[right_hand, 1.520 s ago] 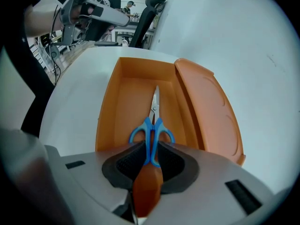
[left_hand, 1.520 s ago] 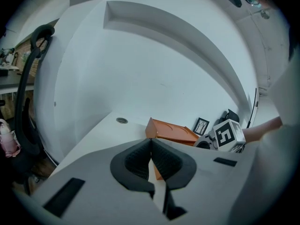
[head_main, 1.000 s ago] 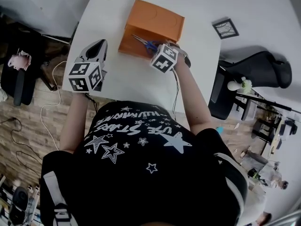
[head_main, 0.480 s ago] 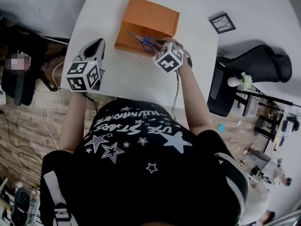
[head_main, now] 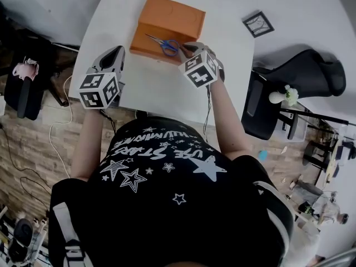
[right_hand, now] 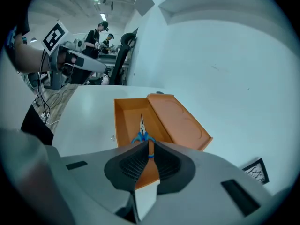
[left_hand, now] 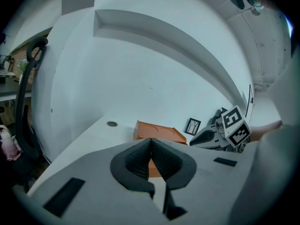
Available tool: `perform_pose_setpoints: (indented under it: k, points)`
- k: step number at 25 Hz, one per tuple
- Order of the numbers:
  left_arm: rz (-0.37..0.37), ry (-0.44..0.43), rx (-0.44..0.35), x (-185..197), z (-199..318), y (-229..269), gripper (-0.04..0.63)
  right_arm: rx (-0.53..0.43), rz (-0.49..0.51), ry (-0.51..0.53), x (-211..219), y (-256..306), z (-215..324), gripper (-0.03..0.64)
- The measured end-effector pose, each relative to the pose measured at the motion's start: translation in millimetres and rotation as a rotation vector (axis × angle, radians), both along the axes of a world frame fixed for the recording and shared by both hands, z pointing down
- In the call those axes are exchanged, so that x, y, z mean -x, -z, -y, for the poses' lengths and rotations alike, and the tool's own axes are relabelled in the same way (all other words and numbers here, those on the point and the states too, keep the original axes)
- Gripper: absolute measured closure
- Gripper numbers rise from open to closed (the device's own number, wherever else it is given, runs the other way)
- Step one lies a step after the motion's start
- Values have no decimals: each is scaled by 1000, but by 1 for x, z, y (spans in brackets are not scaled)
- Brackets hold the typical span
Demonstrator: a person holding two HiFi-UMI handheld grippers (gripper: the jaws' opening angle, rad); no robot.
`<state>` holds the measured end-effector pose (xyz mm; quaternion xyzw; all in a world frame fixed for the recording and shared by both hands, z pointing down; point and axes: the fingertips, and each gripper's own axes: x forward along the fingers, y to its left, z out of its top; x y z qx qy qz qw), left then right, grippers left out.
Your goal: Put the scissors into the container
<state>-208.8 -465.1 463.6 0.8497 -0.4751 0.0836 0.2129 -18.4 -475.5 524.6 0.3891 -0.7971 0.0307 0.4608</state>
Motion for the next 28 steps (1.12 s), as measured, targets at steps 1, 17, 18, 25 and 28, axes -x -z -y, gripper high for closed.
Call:
perform_pose_setpoints:
  k: [1,17,18,25,28]
  points:
    - [2,1,-3,-2,-4,2,577,-8,10,-1,-1,2,-3,554]
    - [21,36,-44,-59,-72,27,577,-153,164,-32,-50,56,-57,566]
    - [24,37,-46,-63,-77,28,577,-159,166,-28,-54,57,-61,566]
    - [36,65,-53,-81,-115,32,577,-173,273,-51,-71,68,-92,568]
    - [38,76,-57,-90,-133,34,577,-152,363,-78,-79,72,-107,568]
